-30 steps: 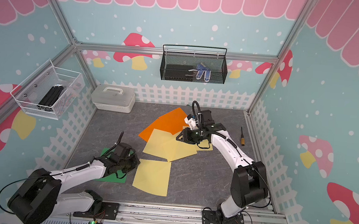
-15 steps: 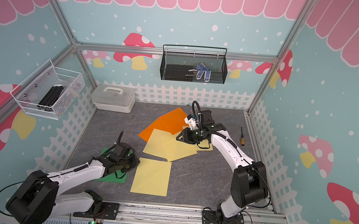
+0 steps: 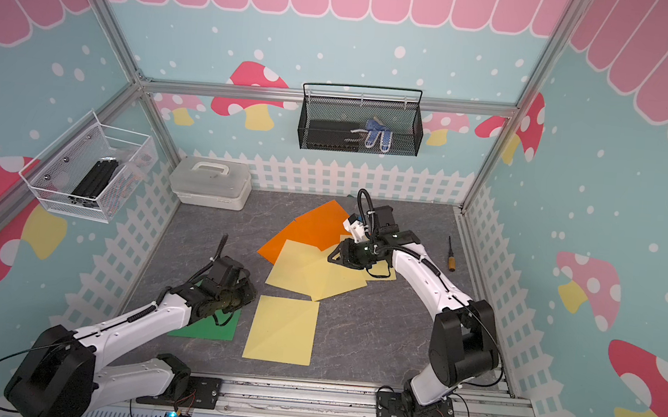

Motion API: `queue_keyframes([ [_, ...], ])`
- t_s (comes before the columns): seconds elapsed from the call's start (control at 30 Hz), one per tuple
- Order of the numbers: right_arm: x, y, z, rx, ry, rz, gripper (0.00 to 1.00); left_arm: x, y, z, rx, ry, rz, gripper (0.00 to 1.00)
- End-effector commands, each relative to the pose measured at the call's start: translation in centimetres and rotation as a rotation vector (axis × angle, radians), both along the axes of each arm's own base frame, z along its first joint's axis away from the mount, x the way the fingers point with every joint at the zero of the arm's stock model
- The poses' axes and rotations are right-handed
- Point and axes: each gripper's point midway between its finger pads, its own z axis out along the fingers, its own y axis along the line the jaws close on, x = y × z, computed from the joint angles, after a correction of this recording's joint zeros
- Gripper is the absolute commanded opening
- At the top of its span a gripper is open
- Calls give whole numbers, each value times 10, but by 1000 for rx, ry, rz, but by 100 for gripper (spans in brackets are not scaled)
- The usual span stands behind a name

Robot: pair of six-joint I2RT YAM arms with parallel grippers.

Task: Sort the scattered colored papers by color
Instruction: Place the colored paper at the center of the board.

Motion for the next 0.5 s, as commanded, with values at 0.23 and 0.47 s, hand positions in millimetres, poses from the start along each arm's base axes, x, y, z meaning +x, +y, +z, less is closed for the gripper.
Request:
queue_keyframes([
  [0.23, 11, 14, -54, 100, 144, -95, 40, 84, -18, 21, 27, -73, -121, 27],
  [0.47, 21, 27, -79, -56, 137, -29, 35, 111, -2, -11, -168, -40, -66, 31],
])
